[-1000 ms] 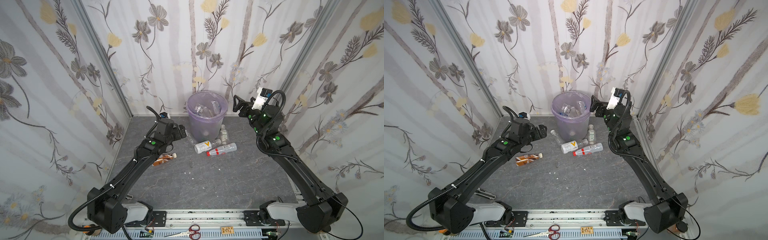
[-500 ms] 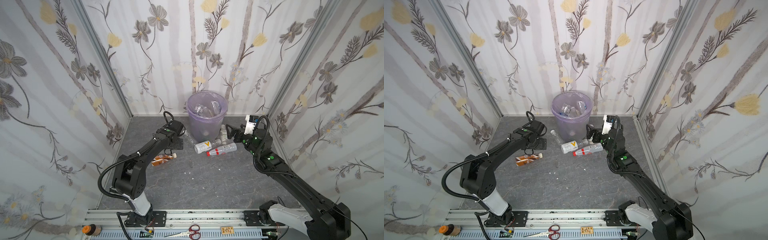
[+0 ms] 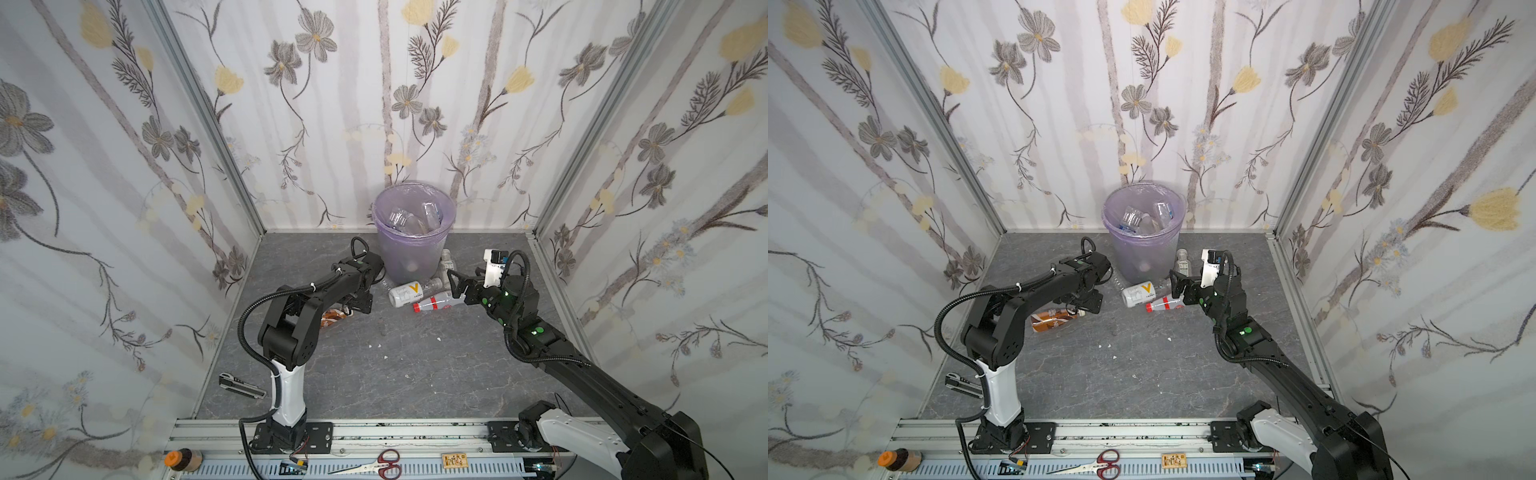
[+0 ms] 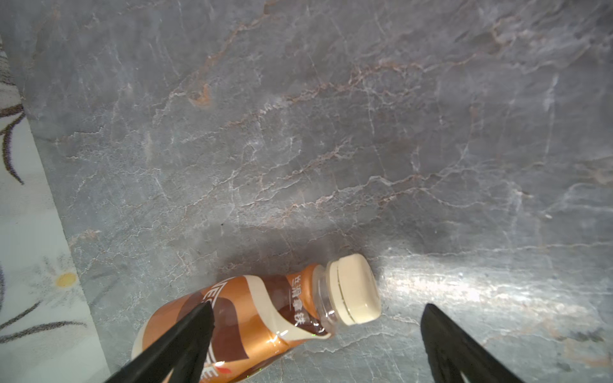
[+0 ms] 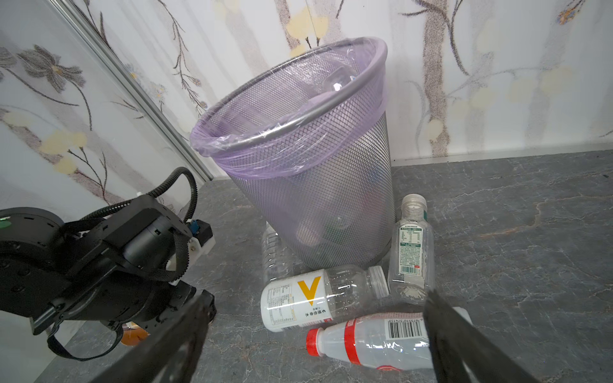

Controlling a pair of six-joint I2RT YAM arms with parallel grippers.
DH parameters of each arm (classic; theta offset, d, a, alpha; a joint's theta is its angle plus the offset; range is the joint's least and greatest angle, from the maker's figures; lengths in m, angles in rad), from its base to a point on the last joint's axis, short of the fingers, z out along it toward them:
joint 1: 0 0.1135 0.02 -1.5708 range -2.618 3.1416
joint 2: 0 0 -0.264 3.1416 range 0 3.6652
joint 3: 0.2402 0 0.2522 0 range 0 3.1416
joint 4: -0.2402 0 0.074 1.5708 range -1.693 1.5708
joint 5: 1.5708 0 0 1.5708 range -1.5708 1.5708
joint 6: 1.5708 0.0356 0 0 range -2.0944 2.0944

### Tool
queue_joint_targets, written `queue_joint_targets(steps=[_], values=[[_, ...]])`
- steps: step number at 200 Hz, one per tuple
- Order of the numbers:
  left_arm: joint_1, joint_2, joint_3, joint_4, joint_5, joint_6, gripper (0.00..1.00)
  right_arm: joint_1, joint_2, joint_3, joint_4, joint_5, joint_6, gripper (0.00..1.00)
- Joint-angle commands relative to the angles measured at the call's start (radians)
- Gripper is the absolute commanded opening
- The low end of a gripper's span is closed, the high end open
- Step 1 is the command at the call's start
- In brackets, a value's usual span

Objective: Throw the plastic bottles in the bin
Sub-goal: 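Withdraw the right gripper while the left gripper moves to the brown Nescafe bottle, then lower the left gripper onto the brown bottle's cream cap and close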

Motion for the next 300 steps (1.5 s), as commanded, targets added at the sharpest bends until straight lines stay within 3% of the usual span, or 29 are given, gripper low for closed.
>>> queue_joint_targets(steps=[1,109,181,300], values=[[-0.010,0.019,0.008,-0.047,-0.034,0.005,1.00,0.000,-0.008,-0.008,0.043,-0.015,-0.001,1.00],[-0.029,0.022,-0.053,-0.071,-0.075,-0.036,0.99,-0.003,-0.027,-0.033,0.074,-0.015,0.019,1.00],[-0.027,0.078,-0.005,-0.078,-0.066,-0.029,0.85,-0.003,-0.053,-0.049,0.080,-0.001,0.022,1.00],[-0.026,0.080,-0.025,-0.079,-0.064,-0.033,0.75,-0.004,-0.049,-0.060,0.097,0.004,0.028,1.00]])
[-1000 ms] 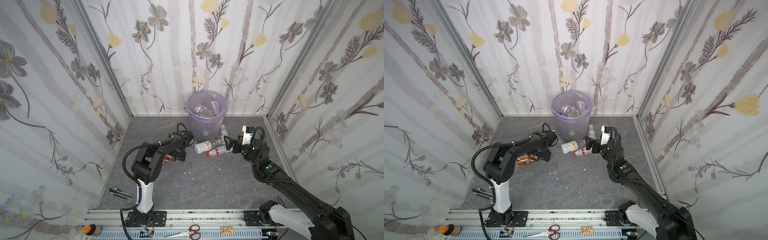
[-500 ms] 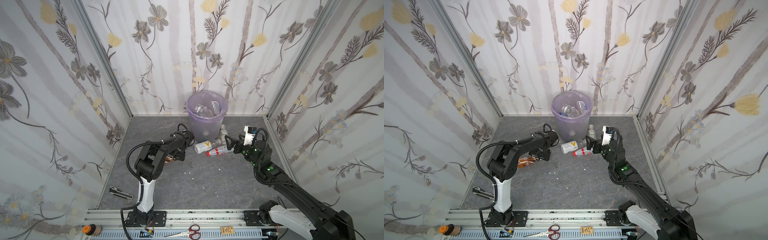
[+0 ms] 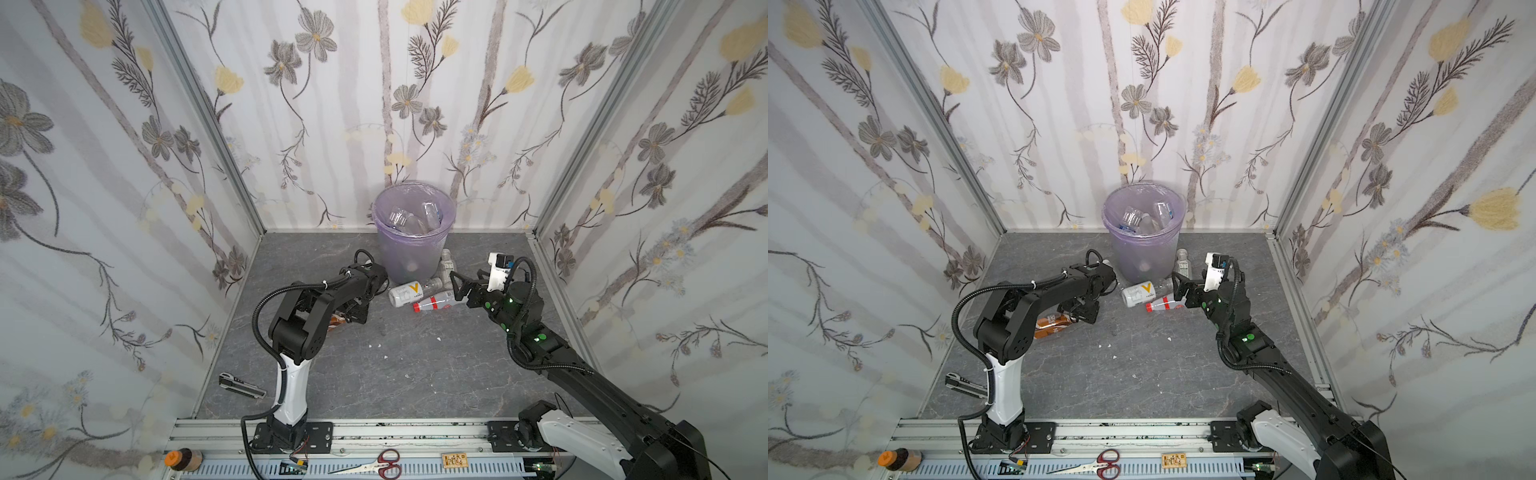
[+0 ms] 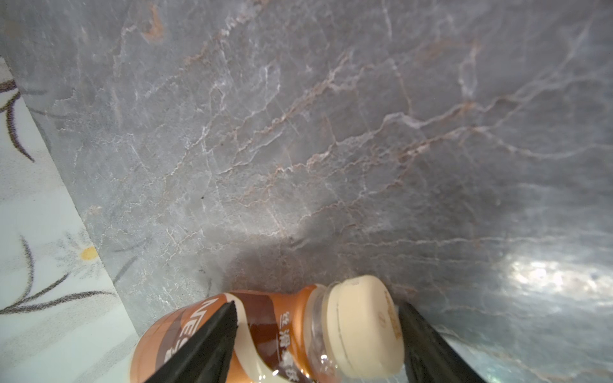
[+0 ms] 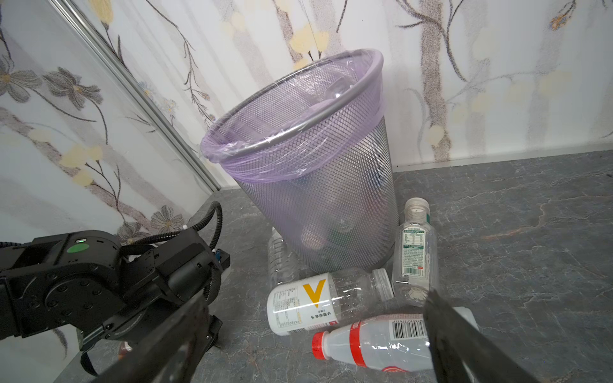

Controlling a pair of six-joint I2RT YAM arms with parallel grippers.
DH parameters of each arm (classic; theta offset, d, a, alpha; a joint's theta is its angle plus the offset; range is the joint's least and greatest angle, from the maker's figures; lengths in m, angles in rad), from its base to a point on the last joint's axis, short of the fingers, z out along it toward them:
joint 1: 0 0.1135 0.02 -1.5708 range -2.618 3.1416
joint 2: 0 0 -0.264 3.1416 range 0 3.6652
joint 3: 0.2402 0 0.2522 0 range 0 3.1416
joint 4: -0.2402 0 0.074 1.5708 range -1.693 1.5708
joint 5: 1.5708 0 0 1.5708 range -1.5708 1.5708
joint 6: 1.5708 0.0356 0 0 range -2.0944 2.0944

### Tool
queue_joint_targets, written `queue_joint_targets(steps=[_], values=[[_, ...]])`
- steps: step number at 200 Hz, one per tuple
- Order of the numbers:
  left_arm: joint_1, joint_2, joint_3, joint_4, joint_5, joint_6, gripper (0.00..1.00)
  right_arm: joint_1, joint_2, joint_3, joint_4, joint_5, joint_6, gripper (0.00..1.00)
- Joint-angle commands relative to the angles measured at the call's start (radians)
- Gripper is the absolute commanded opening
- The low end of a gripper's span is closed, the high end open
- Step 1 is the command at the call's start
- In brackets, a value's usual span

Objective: Throw the plastic bottles in the bin
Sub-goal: 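Lower the left gripper onto the brown bottle's cream cap and close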

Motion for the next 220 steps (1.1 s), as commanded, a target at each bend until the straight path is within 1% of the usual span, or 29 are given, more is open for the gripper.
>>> queue_joint_targets(steps=[1,34,99,146,180,220], values=[[0.002,0.008,0.003,-0.019,-0.015,-0.006,0.75,0.001,0.001,-0.003,0.049,0.006,-0.001,1.00],[0.002,0.014,0.002,-0.017,-0.012,-0.007,0.70,0.001,0.003,-0.004,0.051,0.005,0.001,1.00],[0.002,0.039,0.006,-0.015,0.009,-0.007,0.55,-0.001,-0.008,-0.010,0.054,0.014,0.001,1.00],[0.001,0.046,0.006,-0.014,0.022,-0.007,0.49,-0.002,-0.017,-0.013,0.058,0.017,0.001,1.00],[0.000,0.059,0.011,-0.014,0.032,-0.007,0.43,-0.001,-0.023,-0.015,0.060,0.021,0.001,1.00],[0.000,0.064,0.011,-0.011,0.045,-0.009,0.38,-0.003,-0.026,-0.018,0.061,0.025,0.001,1.00]])
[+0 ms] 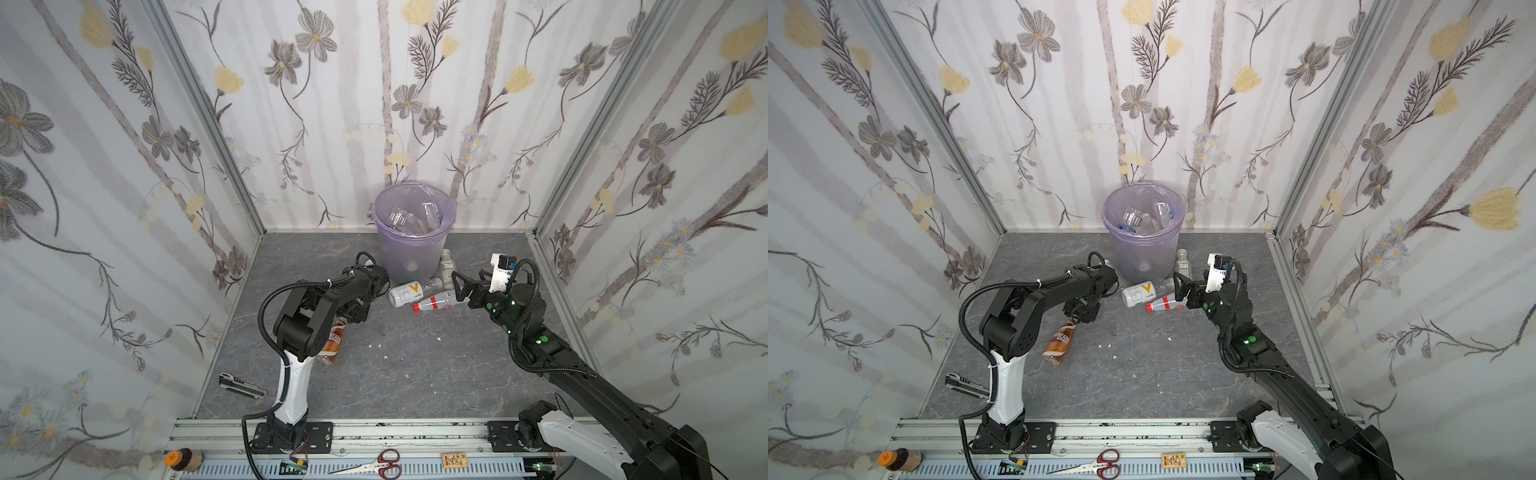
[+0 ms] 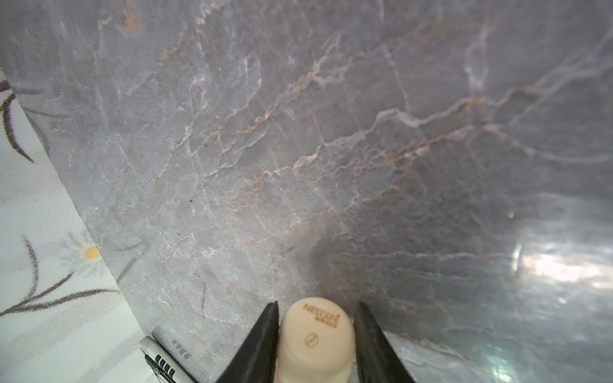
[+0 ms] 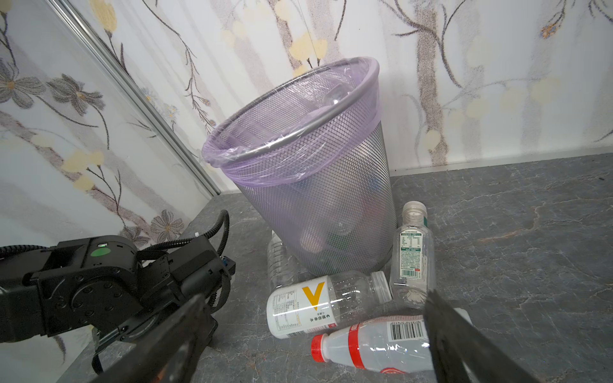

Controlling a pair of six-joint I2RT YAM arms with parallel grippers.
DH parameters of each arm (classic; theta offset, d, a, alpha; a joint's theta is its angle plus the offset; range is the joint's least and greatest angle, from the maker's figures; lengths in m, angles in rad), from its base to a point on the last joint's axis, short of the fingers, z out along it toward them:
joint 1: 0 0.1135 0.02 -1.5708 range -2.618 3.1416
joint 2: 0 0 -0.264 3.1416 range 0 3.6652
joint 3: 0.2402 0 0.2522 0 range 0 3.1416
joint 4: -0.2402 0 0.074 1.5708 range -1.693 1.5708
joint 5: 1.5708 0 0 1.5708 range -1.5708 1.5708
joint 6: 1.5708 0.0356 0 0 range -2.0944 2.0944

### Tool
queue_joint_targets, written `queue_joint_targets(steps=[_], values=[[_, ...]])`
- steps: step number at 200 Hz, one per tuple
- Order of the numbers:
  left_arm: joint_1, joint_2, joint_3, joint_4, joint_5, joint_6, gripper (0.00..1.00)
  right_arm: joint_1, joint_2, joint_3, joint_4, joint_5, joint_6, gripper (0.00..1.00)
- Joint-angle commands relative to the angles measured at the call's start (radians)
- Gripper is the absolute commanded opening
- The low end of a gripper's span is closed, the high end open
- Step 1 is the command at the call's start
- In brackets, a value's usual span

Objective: Throw the plastic bottles in the bin
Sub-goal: 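Lower the left gripper onto the brown bottle's cream cap and close, then lift the brown Nescafe bottle by its cap with the left gripper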

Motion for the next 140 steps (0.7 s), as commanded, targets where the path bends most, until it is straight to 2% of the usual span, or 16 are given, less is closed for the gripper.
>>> queue_joint_targets(steps=[1,90,140], values=[[0.002,0.018,-0.007,0.002,0.045,-0.009,0.38,-0.001,-0.002,-0.004,0.052,0.015,0.001,1.00],[0.003,0.026,0.014,0.006,0.035,-0.007,0.27,-0.001,-0.005,-0.006,0.055,0.020,0.001,1.00],[0.004,0.062,0.168,0.012,0.023,0.010,0.27,0.000,-0.006,-0.008,0.058,0.020,0.001,1.00]])
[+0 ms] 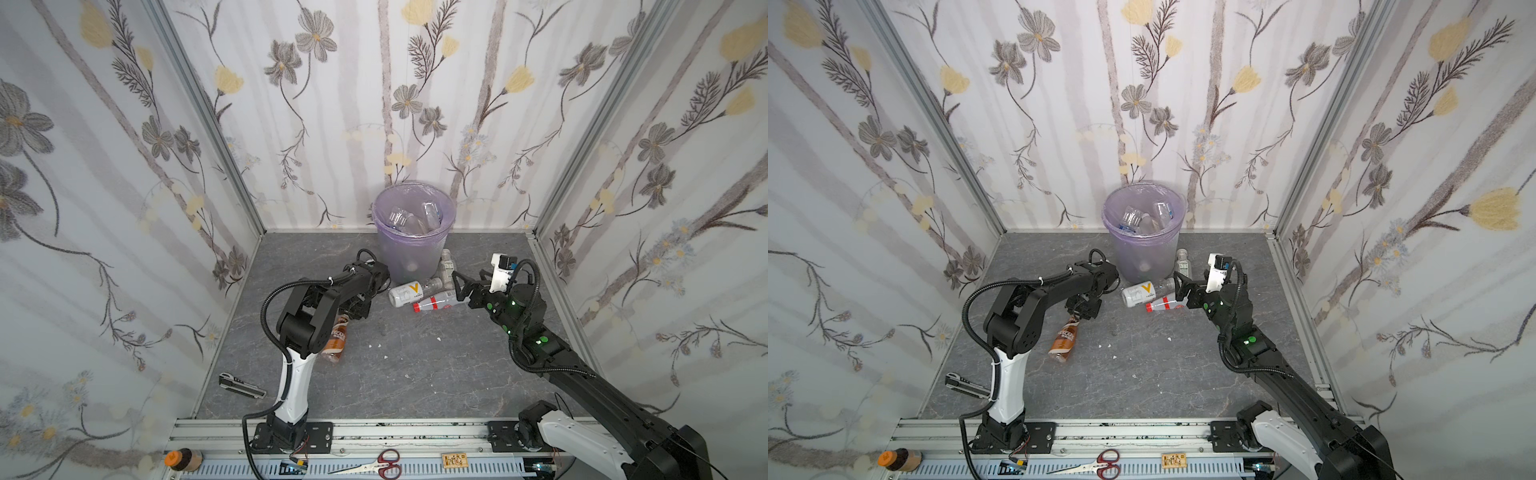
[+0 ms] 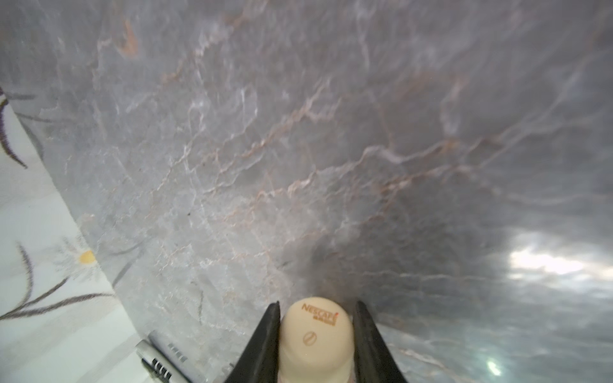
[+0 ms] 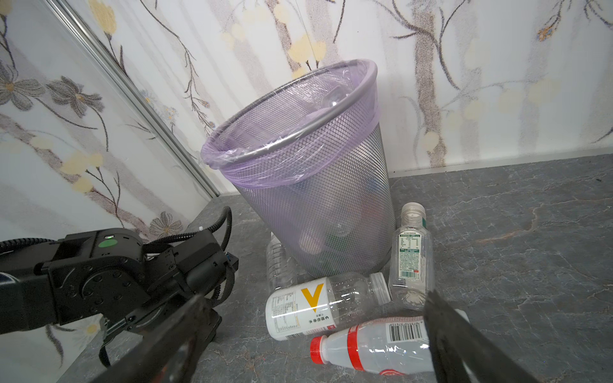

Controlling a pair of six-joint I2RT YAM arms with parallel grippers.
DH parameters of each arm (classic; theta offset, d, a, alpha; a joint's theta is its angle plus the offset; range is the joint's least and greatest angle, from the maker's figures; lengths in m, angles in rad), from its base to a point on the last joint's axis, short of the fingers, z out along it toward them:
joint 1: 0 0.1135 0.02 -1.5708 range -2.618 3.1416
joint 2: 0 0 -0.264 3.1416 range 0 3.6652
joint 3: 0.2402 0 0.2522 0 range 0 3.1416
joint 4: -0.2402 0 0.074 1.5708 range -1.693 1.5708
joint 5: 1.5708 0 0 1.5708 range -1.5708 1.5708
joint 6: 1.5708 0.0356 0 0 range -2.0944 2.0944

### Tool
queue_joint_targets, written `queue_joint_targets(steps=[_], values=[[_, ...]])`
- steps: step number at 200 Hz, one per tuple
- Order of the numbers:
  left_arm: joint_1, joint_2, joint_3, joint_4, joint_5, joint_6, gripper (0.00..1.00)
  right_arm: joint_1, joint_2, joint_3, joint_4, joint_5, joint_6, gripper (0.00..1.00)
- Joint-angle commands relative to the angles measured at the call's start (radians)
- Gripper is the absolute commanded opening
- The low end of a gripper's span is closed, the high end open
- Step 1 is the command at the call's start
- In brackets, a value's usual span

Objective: Throw the plastic bottles in the bin
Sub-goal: 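Lift the brown Nescafe bottle by its cap with the left gripper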

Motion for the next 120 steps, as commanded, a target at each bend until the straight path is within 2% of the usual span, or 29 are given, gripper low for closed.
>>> queue_joint_targets(steps=[1,34,57,101,120], values=[[0.001,0.024,0.072,0.033,0.004,0.010,0.27,0.000,-0.006,-0.005,0.052,0.016,0.001,1.00],[0.002,0.073,0.179,0.035,0.021,0.030,0.28,-0.001,-0.013,-0.006,0.049,0.022,-0.001,1.00],[-0.001,0.081,0.166,0.035,0.011,0.032,0.33,-0.001,-0.020,-0.008,0.047,0.027,-0.003,1.00],[0.002,0.049,0.119,0.041,-0.003,0.026,0.54,-0.001,-0.010,-0.009,0.056,0.018,0.001,1.00],[0.005,0.044,0.123,0.040,0.006,0.028,0.56,-0.001,-0.009,-0.009,0.055,0.018,0.001,1.00]])
